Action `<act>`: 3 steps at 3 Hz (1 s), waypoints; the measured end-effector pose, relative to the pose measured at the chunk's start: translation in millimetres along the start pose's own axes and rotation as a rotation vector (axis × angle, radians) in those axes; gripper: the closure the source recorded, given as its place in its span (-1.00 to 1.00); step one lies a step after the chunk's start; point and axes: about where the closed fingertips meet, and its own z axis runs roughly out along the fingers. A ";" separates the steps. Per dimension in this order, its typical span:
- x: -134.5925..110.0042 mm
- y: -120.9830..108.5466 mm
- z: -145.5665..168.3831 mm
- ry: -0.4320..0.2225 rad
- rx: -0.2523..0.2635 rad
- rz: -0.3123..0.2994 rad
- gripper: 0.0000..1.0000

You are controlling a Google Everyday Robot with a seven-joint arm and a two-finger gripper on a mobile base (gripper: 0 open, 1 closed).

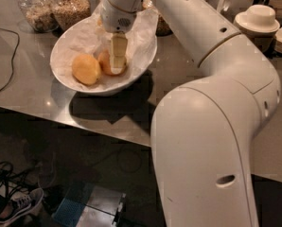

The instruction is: Pick orange from white bowl

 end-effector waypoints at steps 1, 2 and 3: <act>17.7 6.5 4.1 0.027 -0.020 0.035 -0.82; 32.4 12.0 3.7 0.052 -0.024 0.066 -0.44; 35.9 12.1 1.7 0.066 -0.018 0.065 -0.18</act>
Offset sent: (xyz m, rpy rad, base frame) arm -0.0098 -0.0617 -0.0205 -0.1202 0.0712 -0.0886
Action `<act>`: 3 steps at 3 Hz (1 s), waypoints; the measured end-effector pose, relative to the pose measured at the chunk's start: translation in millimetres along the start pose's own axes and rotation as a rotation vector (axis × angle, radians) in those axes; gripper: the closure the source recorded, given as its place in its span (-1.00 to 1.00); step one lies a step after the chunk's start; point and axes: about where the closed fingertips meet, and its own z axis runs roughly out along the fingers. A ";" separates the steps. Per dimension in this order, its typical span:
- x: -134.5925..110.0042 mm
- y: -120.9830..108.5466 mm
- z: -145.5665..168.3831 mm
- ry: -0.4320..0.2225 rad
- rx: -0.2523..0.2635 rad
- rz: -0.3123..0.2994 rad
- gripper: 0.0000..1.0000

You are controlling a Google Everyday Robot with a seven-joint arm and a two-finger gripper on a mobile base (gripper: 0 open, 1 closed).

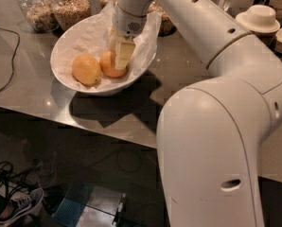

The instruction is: Pick orange from white bowl

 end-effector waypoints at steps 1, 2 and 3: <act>-10.3 -3.0 -3.4 0.001 0.015 -0.041 -0.24; -19.2 -4.0 -2.3 -0.003 0.012 -0.076 -0.61; -18.7 -1.3 2.7 -0.009 0.000 -0.074 -0.86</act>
Offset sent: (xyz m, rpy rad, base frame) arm -0.0158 0.0164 0.0160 -0.0189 -0.0159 0.1181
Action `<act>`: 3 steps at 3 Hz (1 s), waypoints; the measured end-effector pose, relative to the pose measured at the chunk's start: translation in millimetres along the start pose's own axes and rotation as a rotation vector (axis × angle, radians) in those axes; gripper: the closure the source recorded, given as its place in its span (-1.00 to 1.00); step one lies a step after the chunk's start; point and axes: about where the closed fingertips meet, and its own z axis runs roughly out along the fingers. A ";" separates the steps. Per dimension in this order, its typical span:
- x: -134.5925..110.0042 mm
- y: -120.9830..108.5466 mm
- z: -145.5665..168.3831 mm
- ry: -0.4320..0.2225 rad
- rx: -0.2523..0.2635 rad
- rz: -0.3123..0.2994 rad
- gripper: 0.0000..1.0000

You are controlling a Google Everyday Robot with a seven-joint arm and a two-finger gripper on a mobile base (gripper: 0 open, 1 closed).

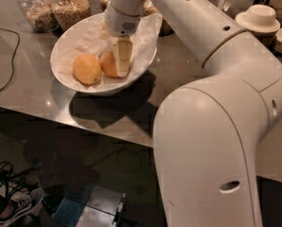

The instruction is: Pick orange from white bowl

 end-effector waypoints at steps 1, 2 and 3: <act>7.3 4.9 5.0 -0.003 -0.011 0.023 -0.60; 14.4 8.8 7.9 -0.003 -0.017 0.044 -0.46; 14.5 8.8 8.1 -0.003 -0.018 0.044 -0.50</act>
Offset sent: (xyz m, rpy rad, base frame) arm -0.0116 -0.0311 -0.0153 -0.0298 0.0688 -0.0502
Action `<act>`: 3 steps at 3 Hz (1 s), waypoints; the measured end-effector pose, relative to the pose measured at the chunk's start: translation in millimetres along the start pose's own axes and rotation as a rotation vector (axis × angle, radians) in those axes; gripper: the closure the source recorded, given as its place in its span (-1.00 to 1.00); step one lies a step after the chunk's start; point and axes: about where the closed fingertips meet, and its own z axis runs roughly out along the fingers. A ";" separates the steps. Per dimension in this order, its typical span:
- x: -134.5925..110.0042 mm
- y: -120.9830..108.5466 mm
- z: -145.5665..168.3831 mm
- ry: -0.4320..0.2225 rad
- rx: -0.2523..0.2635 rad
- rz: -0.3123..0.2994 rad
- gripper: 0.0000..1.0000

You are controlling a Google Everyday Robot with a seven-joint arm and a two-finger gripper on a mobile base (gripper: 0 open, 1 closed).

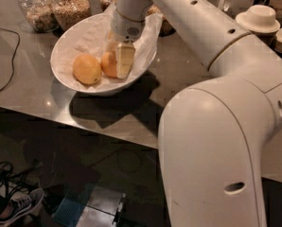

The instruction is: Pick orange from white bowl

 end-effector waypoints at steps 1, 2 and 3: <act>6.1 -4.2 10.7 -0.001 -0.015 0.008 -0.70; 9.4 -8.4 21.0 -0.010 -0.027 0.011 -0.48; 12.1 -10.1 27.9 -0.019 -0.036 0.016 -0.10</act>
Offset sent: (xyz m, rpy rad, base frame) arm 0.0112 -0.0048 -0.0282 -0.0179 0.0762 0.0101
